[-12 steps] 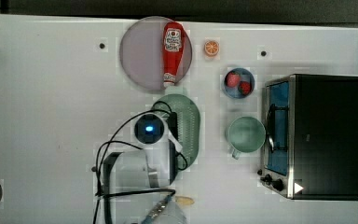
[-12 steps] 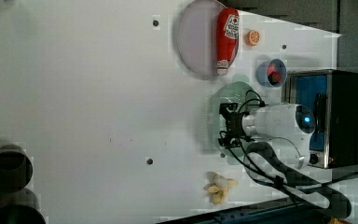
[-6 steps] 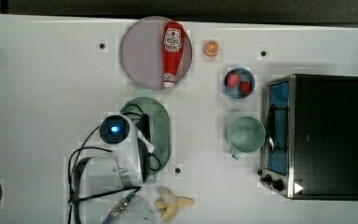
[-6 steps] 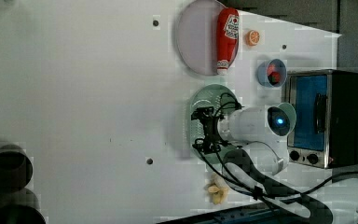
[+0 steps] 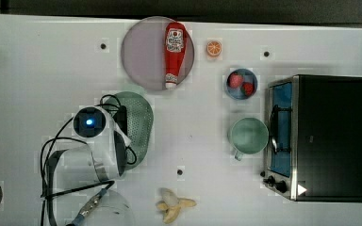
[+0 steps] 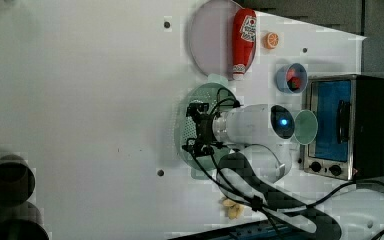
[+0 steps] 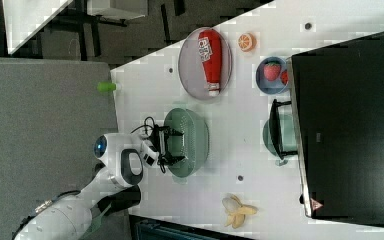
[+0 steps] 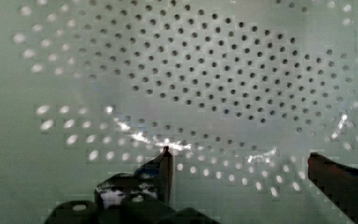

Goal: Drag strainer right to left.

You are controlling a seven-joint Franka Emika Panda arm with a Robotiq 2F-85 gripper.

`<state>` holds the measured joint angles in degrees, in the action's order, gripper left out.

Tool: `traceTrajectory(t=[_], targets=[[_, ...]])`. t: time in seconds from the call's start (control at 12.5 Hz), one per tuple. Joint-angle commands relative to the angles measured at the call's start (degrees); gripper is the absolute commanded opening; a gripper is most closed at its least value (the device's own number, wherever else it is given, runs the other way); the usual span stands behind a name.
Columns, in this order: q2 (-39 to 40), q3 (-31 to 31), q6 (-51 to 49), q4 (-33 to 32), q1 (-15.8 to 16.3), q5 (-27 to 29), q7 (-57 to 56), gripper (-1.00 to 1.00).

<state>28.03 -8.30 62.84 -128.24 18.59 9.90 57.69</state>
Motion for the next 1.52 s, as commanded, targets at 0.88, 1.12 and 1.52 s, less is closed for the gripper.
traceTrajectory(t=[0.88, 1.12, 1.52], targets=[[3.42, -0.20, -2.41, 8.01, 10.58, 4.51, 10.41, 1.00], [4.71, -0.20, -2.41, 10.38, 12.30, 5.88, 10.94, 1.00], [7.80, -0.20, -2.24, 15.13, 14.99, 6.85, 14.25, 1.00]])
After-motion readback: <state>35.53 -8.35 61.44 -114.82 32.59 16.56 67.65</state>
